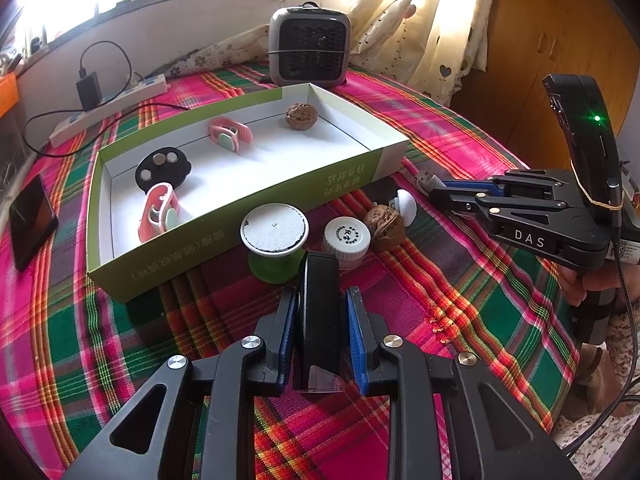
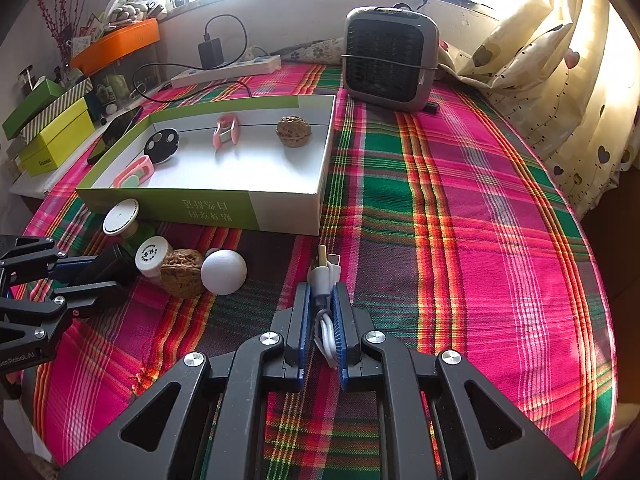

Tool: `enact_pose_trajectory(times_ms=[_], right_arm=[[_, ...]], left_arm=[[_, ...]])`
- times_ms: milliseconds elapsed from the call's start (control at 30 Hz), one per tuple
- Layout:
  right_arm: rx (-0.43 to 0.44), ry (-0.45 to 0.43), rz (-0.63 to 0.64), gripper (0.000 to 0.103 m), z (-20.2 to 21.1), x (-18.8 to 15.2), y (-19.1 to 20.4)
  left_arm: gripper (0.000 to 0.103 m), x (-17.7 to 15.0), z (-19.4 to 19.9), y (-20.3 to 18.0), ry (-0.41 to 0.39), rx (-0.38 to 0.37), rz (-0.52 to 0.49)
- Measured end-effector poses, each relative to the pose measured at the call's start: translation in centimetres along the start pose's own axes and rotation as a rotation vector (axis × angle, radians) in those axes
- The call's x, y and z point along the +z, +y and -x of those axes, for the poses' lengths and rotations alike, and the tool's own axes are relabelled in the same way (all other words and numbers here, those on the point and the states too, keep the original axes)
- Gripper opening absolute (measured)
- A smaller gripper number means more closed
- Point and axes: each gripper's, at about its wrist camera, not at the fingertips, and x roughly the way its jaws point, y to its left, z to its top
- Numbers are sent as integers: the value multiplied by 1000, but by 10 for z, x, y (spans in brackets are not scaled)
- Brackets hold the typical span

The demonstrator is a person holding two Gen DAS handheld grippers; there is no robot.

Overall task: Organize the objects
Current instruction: 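Carry the black flashlight and white cable over the white box with both tools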

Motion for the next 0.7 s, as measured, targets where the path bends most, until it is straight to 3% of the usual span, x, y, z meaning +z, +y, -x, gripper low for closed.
enact_pose_trajectory(times_ms=[700], right_arm=[[19,-6,-7,11,5,1,2]], left_arm=[[22,5,18,1,-49,-13,17]])
